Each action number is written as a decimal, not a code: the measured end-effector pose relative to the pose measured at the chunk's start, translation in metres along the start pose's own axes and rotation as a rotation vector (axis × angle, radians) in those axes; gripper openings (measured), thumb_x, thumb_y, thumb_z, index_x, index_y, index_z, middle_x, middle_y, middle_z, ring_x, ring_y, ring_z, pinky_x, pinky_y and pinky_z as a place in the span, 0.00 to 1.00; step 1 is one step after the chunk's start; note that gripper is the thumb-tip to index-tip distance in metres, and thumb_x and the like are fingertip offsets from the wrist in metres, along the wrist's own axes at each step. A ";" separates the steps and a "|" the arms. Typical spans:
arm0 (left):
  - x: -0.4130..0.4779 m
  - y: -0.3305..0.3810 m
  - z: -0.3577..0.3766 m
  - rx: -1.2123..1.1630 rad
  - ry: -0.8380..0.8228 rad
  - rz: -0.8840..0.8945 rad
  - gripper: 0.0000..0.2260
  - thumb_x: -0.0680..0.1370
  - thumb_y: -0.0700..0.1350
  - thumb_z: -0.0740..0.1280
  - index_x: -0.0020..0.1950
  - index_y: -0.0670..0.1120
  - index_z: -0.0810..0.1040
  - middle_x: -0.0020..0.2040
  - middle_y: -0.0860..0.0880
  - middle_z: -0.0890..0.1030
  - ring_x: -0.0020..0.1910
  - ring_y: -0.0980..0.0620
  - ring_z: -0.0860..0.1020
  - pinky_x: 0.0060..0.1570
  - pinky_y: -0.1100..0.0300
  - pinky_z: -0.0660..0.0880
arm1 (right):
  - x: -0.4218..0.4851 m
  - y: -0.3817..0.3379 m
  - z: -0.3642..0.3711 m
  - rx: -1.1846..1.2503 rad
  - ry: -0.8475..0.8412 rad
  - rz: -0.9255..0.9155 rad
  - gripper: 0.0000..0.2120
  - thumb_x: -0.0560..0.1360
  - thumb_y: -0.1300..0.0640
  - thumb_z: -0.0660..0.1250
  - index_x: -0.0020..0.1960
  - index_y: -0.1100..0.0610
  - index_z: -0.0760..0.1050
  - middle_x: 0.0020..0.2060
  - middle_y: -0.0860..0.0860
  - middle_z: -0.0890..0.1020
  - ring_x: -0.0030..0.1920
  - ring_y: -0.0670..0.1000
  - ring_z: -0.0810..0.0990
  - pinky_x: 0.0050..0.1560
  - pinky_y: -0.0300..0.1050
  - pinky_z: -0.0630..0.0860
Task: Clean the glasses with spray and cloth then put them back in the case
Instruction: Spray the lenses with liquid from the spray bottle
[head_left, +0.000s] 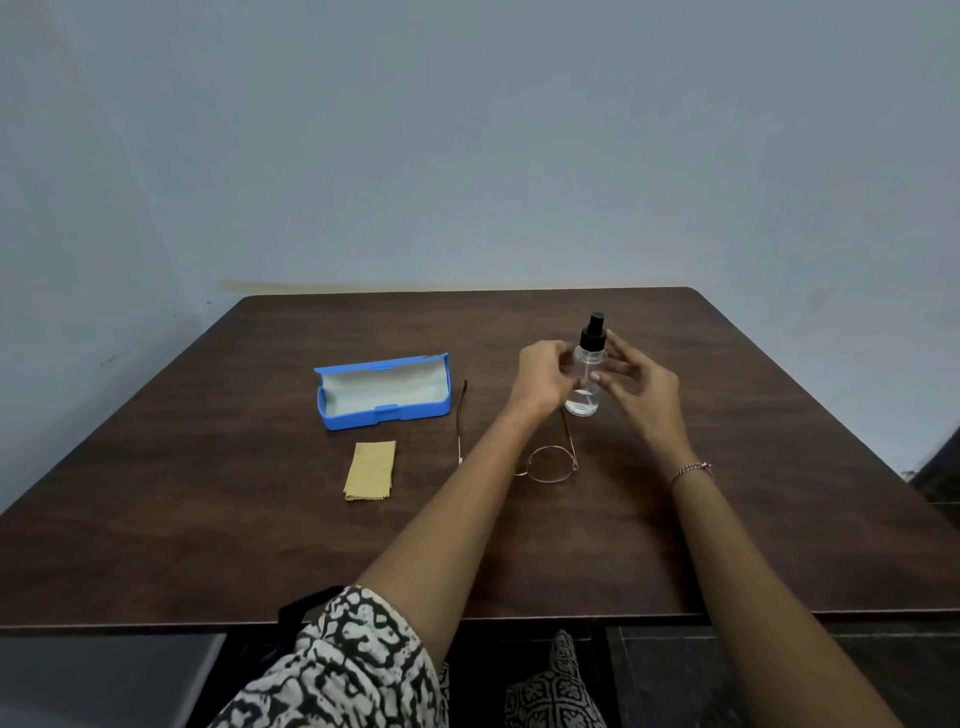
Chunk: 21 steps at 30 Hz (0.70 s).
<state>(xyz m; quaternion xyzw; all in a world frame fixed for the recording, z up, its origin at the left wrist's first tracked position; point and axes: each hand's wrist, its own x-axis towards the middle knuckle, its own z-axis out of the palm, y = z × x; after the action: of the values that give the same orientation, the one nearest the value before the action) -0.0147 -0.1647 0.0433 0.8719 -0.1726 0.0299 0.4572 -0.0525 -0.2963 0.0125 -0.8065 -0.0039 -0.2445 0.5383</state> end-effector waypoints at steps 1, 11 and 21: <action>0.000 0.000 0.000 -0.003 0.002 0.009 0.19 0.68 0.36 0.75 0.58 0.38 0.79 0.47 0.44 0.82 0.44 0.55 0.76 0.46 0.66 0.72 | -0.001 0.002 -0.001 0.028 0.003 -0.018 0.34 0.70 0.66 0.72 0.72 0.52 0.64 0.53 0.51 0.80 0.49 0.36 0.79 0.57 0.33 0.75; -0.006 0.005 0.003 -0.025 0.101 0.138 0.16 0.70 0.38 0.75 0.57 0.40 0.80 0.49 0.45 0.84 0.42 0.57 0.79 0.42 0.74 0.74 | -0.008 -0.001 -0.009 0.043 0.024 -0.293 0.39 0.71 0.65 0.72 0.73 0.43 0.57 0.53 0.43 0.76 0.51 0.37 0.80 0.52 0.32 0.76; -0.023 0.009 -0.022 -0.004 0.138 0.082 0.23 0.69 0.41 0.75 0.64 0.42 0.76 0.55 0.45 0.82 0.52 0.53 0.80 0.54 0.68 0.72 | -0.012 -0.003 -0.014 0.268 0.071 -0.275 0.35 0.70 0.68 0.72 0.71 0.48 0.63 0.51 0.48 0.80 0.51 0.46 0.81 0.52 0.39 0.78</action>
<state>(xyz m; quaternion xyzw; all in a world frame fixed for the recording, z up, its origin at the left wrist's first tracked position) -0.0372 -0.1452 0.0584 0.8592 -0.1762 0.1082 0.4681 -0.0691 -0.3043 0.0146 -0.7103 -0.1275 -0.3414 0.6022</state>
